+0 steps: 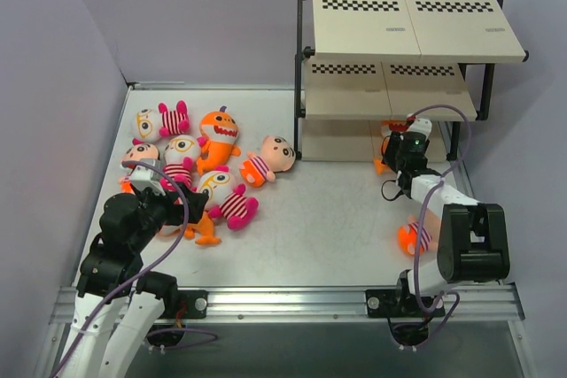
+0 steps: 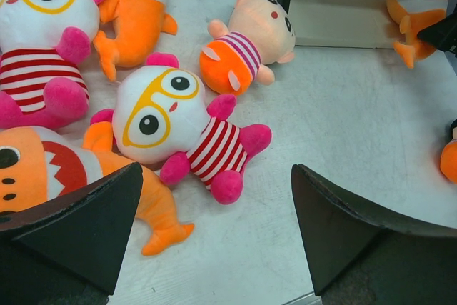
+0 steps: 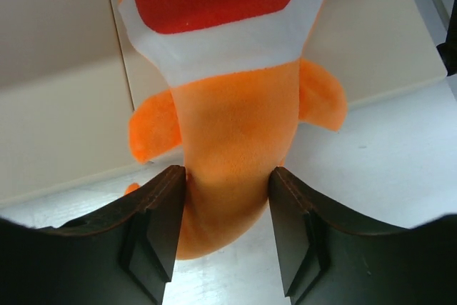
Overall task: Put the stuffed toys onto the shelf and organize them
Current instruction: Place the stuffed toy onto shelf
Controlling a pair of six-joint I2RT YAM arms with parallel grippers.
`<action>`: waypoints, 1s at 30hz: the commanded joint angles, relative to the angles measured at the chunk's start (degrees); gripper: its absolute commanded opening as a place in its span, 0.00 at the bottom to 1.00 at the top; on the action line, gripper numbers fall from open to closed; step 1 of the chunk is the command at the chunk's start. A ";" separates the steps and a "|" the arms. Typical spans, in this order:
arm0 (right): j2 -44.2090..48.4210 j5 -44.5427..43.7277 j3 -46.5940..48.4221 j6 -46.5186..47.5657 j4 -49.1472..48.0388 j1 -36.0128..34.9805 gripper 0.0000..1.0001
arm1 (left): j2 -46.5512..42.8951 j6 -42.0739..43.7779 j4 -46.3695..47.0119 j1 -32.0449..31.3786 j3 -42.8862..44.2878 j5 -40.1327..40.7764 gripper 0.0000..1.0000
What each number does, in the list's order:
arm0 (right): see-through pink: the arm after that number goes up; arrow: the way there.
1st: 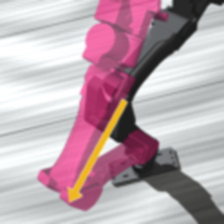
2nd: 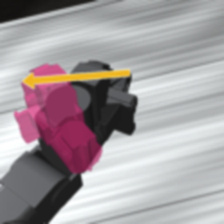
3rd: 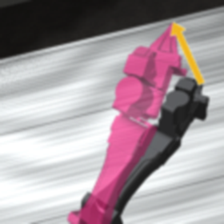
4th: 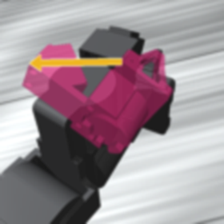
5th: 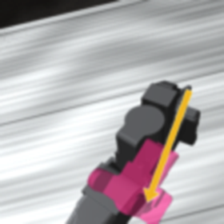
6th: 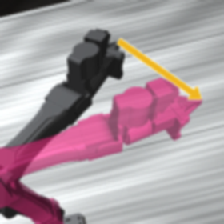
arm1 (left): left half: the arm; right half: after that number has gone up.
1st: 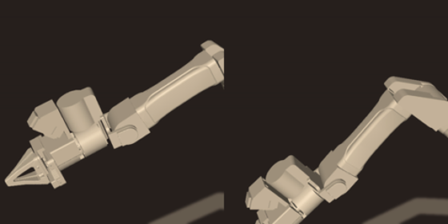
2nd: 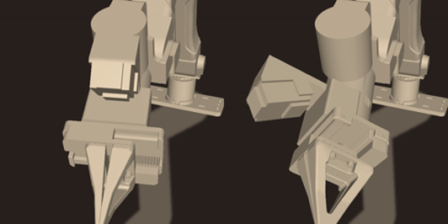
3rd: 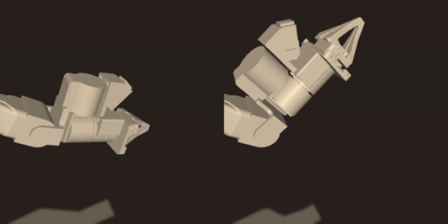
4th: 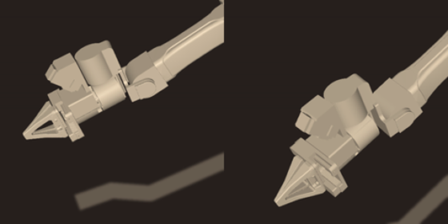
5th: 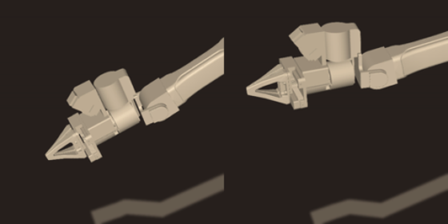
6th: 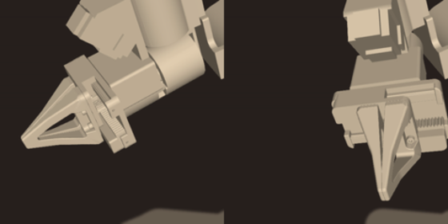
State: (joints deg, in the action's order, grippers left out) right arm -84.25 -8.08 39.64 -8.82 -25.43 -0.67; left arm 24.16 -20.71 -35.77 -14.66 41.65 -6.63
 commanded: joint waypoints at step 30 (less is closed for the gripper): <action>12.89 21.87 -16.51 -22.91 -14.11 12.09 0.77 | -0.26 0.49 1.84 -0.37 0.01 0.31 0.94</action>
State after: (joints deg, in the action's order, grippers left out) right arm -70.91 6.92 24.23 -28.62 -32.16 10.37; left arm 24.45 -20.71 -35.77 -14.70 41.56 -6.35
